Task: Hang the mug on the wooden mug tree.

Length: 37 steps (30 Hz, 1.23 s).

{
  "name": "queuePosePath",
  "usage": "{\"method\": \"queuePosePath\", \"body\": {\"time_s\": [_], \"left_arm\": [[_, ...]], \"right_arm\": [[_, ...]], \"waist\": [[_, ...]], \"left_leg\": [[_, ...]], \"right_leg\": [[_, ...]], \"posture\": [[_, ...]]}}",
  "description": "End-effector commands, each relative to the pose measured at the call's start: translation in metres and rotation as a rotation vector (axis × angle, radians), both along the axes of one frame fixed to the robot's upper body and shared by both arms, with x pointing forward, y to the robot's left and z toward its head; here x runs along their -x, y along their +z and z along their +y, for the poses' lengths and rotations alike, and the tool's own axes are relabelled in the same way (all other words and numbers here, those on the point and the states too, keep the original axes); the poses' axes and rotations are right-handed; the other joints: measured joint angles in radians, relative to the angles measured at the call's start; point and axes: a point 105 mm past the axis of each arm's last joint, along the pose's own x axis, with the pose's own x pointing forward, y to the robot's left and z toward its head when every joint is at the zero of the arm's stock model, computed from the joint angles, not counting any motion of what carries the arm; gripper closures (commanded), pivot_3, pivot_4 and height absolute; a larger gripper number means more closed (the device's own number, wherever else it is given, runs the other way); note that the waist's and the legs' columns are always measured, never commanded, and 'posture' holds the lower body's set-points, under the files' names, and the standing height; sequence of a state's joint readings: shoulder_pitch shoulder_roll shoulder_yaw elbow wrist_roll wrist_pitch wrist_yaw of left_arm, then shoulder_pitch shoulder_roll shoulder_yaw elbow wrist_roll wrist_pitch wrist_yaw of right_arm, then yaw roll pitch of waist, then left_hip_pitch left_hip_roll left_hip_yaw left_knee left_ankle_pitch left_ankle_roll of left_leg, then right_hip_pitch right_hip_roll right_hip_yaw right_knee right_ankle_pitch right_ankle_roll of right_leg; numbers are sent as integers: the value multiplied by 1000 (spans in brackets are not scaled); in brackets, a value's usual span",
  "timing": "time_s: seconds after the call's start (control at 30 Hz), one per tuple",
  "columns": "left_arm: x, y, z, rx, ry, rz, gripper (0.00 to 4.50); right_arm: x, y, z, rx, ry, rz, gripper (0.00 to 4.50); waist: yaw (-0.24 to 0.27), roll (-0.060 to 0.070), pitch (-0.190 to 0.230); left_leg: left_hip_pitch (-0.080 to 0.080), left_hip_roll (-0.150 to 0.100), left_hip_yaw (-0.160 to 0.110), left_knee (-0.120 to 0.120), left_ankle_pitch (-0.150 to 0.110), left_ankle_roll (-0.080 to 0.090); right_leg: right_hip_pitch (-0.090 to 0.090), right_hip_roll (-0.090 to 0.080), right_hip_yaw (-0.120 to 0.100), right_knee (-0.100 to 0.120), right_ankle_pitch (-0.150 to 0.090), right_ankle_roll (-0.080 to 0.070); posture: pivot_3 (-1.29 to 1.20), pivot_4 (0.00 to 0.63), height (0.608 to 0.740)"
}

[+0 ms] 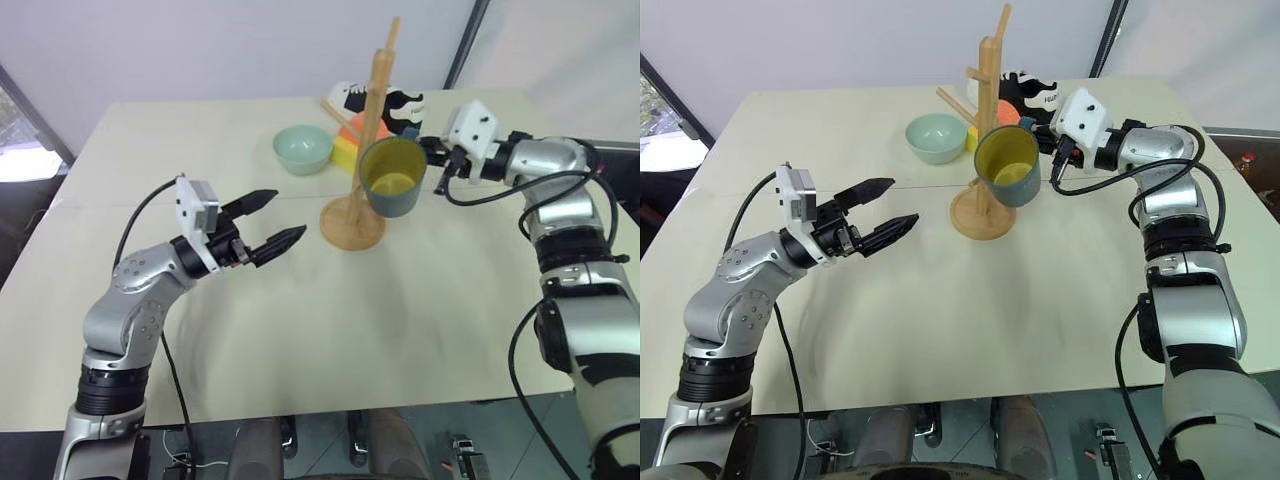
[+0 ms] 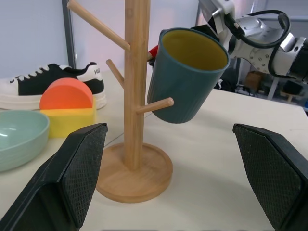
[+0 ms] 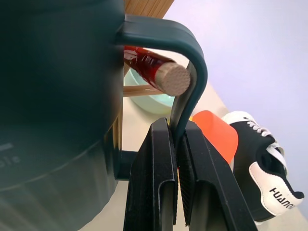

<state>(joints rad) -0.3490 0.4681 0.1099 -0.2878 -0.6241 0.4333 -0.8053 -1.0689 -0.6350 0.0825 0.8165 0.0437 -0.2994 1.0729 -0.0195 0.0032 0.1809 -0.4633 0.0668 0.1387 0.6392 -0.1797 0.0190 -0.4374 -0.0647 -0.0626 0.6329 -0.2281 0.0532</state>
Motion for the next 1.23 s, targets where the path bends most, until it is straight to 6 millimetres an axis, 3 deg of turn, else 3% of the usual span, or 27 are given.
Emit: {"method": "queuePosePath", "body": {"time_s": [0.03,0.13,0.3,0.53,0.73,0.77,0.87,1.0,1.23], "left_arm": [[6,16,1,16,-6,-64,0],[6,16,2,18,-4,-67,0],[7,17,1,21,-5,-69,0],[3,14,5,40,20,-53,0],[-15,3,27,85,217,-27,0],[-18,-2,34,93,264,-12,0],[-35,-35,76,106,561,68,0],[-35,-68,108,111,758,143,0],[-25,-87,120,110,825,188,0]], "right_arm": [[0,18,5,1,20,-47,4439],[-1,19,4,-4,14,-49,3558],[-1,29,-3,1,-19,-109,961],[11,55,-40,-87,-107,-183,961],[22,48,-77,-308,-219,-140,961],[24,42,-81,-360,-237,-121,961],[32,-16,-85,-508,-311,12,961],[43,-75,-70,-604,-368,137,961],[50,-114,-54,-642,-397,228,961]], "waist": [[0,0,0],[0,0,0],[0,0,0],[4,0,0],[3,0,0],[2,0,0],[0,-1,-1],[0,-1,-2],[2,-1,-2]], "left_leg": [[0,0,0,0,0,0],[0,0,0,0,0,0],[0,0,0,0,0,0],[0,0,0,0,0,0],[1,0,0,0,0,0],[1,0,0,0,0,0],[2,0,0,0,0,0],[3,1,-1,0,0,0],[1,1,1,2,-1,0]], "right_leg": [[0,0,0,0,0,0],[0,0,0,0,0,0],[0,0,0,0,0,0],[0,-1,0,0,0,0],[1,-3,1,0,0,0],[1,-3,1,0,0,0],[2,-3,1,0,0,0],[2,-2,1,0,0,0],[-3,-4,0,-1,4,-1]], "posture": [[0,150,721],[0,150,721],[0,150,721],[0,150,721],[0,150,721],[0,150,721],[0,150,721],[0,150,721],[0,150,721]]}}
